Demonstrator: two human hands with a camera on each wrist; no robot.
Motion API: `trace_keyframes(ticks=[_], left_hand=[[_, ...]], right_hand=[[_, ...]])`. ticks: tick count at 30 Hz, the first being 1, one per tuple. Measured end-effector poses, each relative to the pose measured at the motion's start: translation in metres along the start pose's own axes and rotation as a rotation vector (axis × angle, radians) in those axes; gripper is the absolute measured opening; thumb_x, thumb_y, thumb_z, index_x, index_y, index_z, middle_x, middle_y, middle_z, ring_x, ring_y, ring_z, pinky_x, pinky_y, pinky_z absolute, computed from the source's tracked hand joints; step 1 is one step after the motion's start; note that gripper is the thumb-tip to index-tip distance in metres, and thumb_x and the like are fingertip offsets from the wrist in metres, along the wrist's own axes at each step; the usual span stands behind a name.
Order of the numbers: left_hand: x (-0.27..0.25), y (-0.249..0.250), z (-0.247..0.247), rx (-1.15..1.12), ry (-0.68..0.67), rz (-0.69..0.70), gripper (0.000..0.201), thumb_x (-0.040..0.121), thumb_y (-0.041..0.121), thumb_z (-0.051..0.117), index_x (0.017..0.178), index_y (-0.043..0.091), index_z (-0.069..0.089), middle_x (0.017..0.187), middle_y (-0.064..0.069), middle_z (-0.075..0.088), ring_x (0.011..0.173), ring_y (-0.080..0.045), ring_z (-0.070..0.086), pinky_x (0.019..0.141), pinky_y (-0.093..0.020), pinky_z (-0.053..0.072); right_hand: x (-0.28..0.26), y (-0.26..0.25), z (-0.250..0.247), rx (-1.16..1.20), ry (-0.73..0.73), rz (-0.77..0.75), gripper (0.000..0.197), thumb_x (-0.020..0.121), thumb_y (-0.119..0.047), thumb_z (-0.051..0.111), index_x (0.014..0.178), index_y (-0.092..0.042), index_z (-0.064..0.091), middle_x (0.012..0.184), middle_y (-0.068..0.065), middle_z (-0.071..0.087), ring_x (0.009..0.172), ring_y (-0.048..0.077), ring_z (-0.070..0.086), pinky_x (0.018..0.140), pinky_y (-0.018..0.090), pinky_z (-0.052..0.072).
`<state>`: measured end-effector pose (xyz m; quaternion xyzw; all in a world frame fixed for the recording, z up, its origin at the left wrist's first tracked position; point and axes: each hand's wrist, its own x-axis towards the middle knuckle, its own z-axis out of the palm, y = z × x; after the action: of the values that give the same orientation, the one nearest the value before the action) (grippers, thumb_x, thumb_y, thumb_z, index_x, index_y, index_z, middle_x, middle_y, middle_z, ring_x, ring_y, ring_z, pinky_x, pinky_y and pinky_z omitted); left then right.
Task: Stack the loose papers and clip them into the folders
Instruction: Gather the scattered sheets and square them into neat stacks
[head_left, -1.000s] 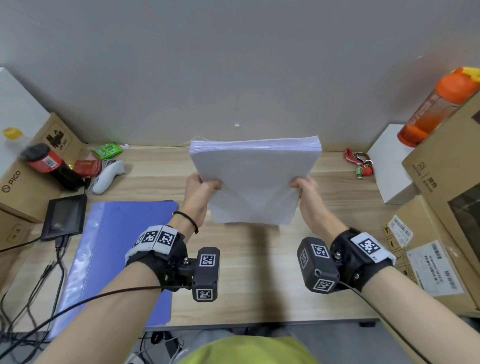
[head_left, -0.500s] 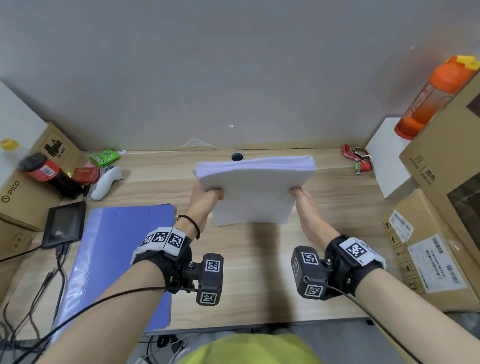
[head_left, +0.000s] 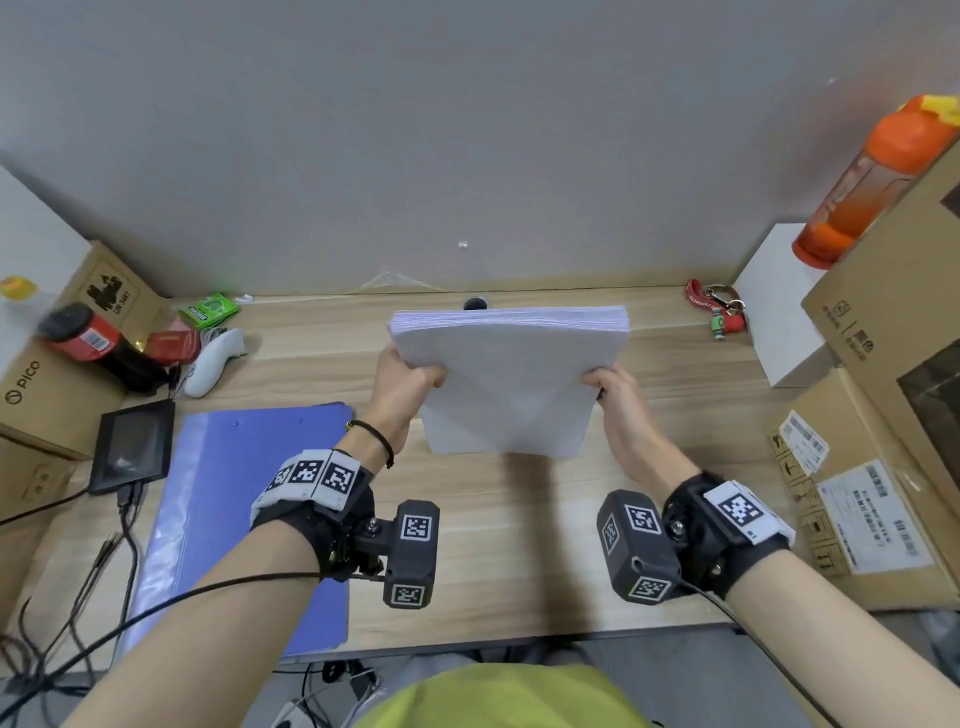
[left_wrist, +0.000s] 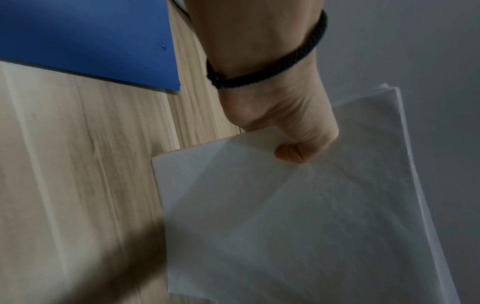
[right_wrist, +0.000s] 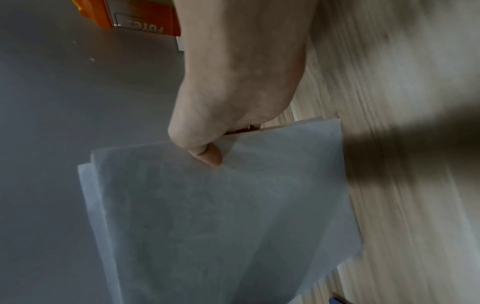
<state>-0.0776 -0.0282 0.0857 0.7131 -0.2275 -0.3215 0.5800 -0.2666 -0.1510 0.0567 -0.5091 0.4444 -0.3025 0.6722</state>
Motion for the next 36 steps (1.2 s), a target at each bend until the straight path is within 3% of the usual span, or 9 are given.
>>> trace_keyframes(ticks=[5,8,12,17,22,26,28,32,36], left_hand=[[-0.008,-0.008,-0.001,0.032,-0.025,-0.047,0.027,0.057,0.001,0.05,0.076,0.017,0.06,0.076,0.002,0.06,0.07,-0.011,0.052,0.063,-0.024,0.042],[-0.014,-0.021,-0.001,0.046,-0.01,-0.058,0.036,0.071,-0.016,0.049,0.077,0.019,0.058,0.077,0.002,0.058,0.073,-0.011,0.051,0.065,-0.024,0.041],[-0.017,-0.024,0.003,0.07,0.02,-0.018,0.043,0.075,-0.019,0.048,0.08,0.023,0.056,0.079,0.005,0.057,0.073,-0.004,0.051,0.064,-0.018,0.043],[-0.013,-0.021,0.007,0.062,-0.011,-0.08,0.036,0.068,-0.016,0.046,0.076,0.018,0.054,0.075,0.003,0.053,0.071,-0.01,0.046,0.062,-0.023,0.038],[-0.009,-0.014,0.015,-0.024,0.055,-0.097,0.023,0.045,0.0,0.04,0.064,0.012,0.044,0.069,0.0,0.043,0.068,-0.015,0.036,0.059,-0.026,0.03],[0.002,0.019,0.021,-0.113,0.077,-0.042,0.016,0.047,0.001,0.042,0.06,0.011,0.043,0.061,0.002,0.045,0.049,-0.006,0.044,0.046,-0.013,0.034],[0.005,0.031,0.023,-0.174,0.067,-0.009,0.015,0.049,0.0,0.045,0.06,0.011,0.047,0.057,0.006,0.051,0.044,-0.001,0.046,0.044,-0.01,0.035],[0.004,0.021,0.022,-0.152,0.029,0.009,0.025,0.052,0.001,0.046,0.073,0.012,0.054,0.069,0.004,0.055,0.062,-0.008,0.05,0.053,-0.015,0.04],[0.001,0.002,0.023,-0.099,0.04,-0.05,0.03,0.05,0.004,0.044,0.078,0.013,0.052,0.075,0.002,0.053,0.069,-0.013,0.044,0.061,-0.024,0.035]], right_hand=[[-0.001,0.006,-0.001,-0.063,-0.044,0.041,0.024,0.085,0.001,0.044,0.079,-0.018,0.058,0.077,-0.007,0.059,0.069,0.002,0.055,0.066,0.017,0.04],[-0.005,0.017,-0.009,-0.102,-0.004,0.044,0.025,0.084,0.002,0.048,0.077,-0.02,0.059,0.08,-0.006,0.06,0.079,0.008,0.053,0.073,0.021,0.039],[-0.01,0.022,-0.009,-0.125,-0.052,0.032,0.021,0.086,-0.001,0.05,0.079,-0.019,0.059,0.084,-0.004,0.06,0.079,0.005,0.052,0.07,0.013,0.04],[-0.011,0.021,-0.002,-0.04,-0.012,0.066,0.01,0.064,-0.017,0.05,0.073,-0.021,0.054,0.078,-0.005,0.054,0.076,0.012,0.045,0.069,0.025,0.033],[-0.007,0.013,0.007,0.078,0.031,0.052,0.025,0.086,-0.003,0.039,0.08,-0.023,0.053,0.082,-0.007,0.056,0.078,0.009,0.048,0.07,0.024,0.036],[0.006,-0.026,0.007,0.093,0.097,-0.033,0.019,0.08,-0.006,0.043,0.07,-0.021,0.049,0.074,-0.003,0.053,0.07,0.013,0.048,0.063,0.027,0.036],[0.01,-0.04,0.003,0.06,0.14,-0.091,0.025,0.081,0.0,0.043,0.066,-0.019,0.046,0.068,-0.003,0.048,0.064,0.01,0.047,0.058,0.021,0.036],[0.003,-0.031,-0.005,0.005,0.106,-0.083,0.028,0.085,0.006,0.04,0.072,-0.018,0.047,0.07,-0.004,0.05,0.046,-0.008,0.049,0.048,0.009,0.037],[0.002,-0.013,-0.008,-0.048,0.066,-0.052,0.029,0.088,0.003,0.039,0.073,-0.02,0.049,0.073,-0.007,0.052,0.059,-0.005,0.05,0.055,0.008,0.038]])
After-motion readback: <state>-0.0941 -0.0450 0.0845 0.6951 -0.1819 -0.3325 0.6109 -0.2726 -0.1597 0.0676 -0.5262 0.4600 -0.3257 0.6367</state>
